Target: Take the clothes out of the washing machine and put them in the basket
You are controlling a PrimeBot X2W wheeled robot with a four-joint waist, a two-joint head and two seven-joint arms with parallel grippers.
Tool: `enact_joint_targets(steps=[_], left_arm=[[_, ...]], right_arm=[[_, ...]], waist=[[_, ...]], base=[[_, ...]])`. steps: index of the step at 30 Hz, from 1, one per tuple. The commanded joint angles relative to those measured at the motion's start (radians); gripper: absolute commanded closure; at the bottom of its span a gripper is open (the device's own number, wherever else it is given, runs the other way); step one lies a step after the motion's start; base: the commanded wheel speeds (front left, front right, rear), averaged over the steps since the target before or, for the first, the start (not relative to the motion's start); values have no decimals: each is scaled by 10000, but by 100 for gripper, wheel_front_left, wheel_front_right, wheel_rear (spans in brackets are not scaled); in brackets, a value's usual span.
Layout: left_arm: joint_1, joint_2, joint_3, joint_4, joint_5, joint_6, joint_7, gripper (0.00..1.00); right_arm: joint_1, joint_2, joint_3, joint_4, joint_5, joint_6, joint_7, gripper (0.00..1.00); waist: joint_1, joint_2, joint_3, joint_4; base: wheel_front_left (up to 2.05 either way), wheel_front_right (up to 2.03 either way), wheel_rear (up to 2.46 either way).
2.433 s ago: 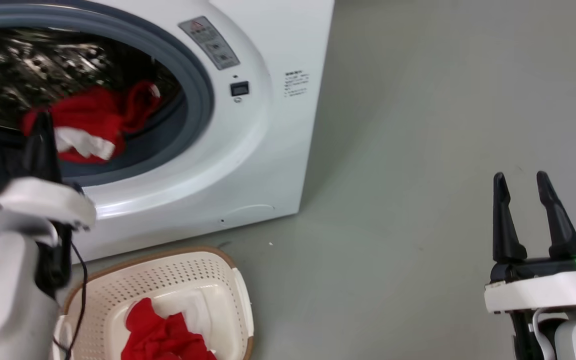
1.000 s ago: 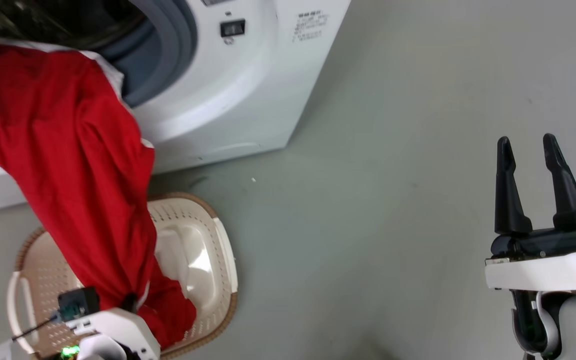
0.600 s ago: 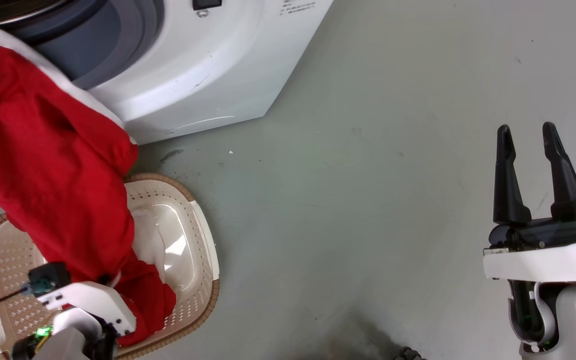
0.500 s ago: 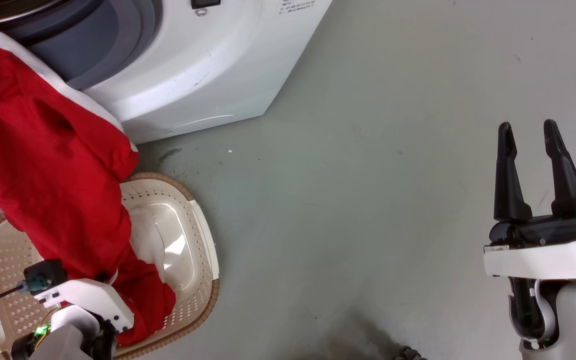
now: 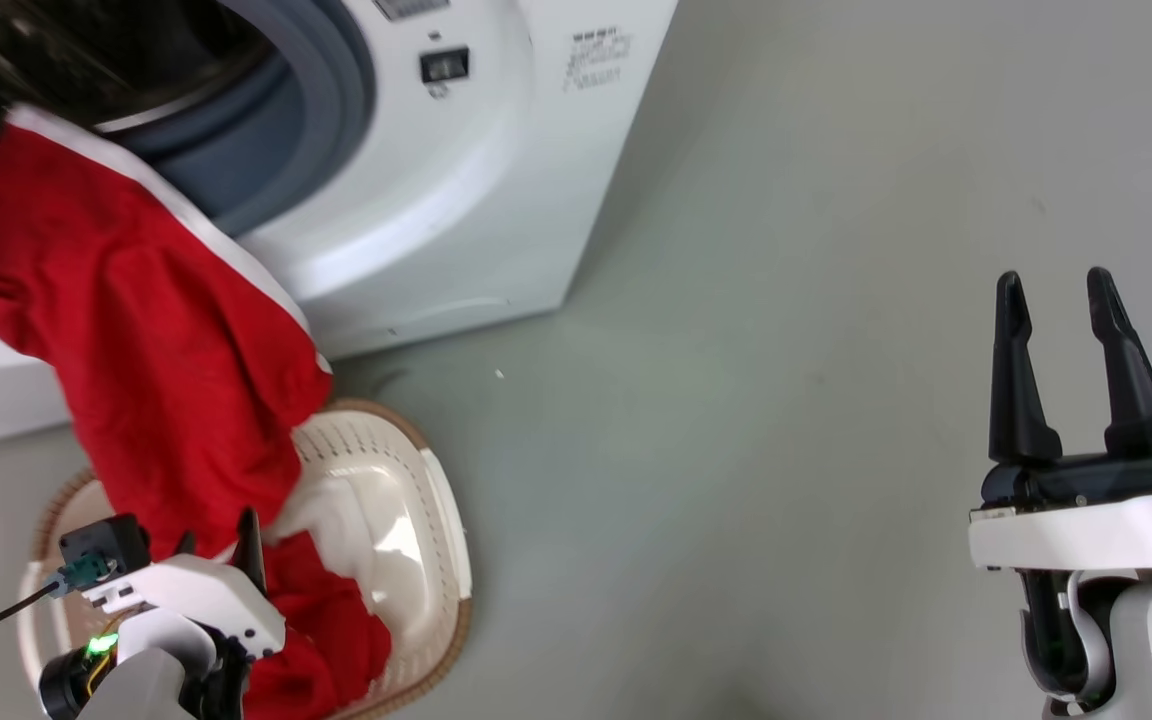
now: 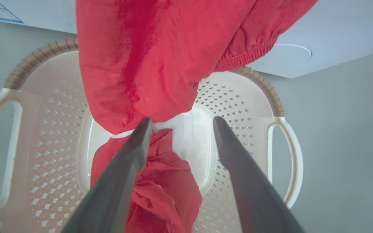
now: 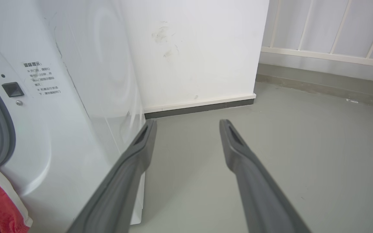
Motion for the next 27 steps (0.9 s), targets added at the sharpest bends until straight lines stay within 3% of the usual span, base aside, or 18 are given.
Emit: enact_joint_targets(steps=[1,8,18,22,27], left_arm=[[398,16,234,-545,267,143,-63,0],[1767,-429,1556,-3235,1774,403,-48,0],[2856,-1213,2996,-6212,3945,103,-50,0],[2812,-1275,3093,-6437,4317,-51,-50,0],[2109,-1015,2781,-5598,4195,-347,21,0]], right_arm=[[125,-1,-55,-19,-69,-3,22,0],[519,-3,-222,-206,-255,-3,380,0],[1006,0,-333,-497,-344,-3,776,0],[1108,-1,-347,-563,-295,-3,816,0],[1223,-1,-325,-609,-180,-3,841,0]], waist=[[-1,0,-638,319],[-1,0,-1552,698],[-1,0,-2274,862],[-1,0,-2385,842],[-1,0,-2396,711]], base=[[0,0,0],[0,0,0],[0,0,0],[0,0,0],[0,0,0]])
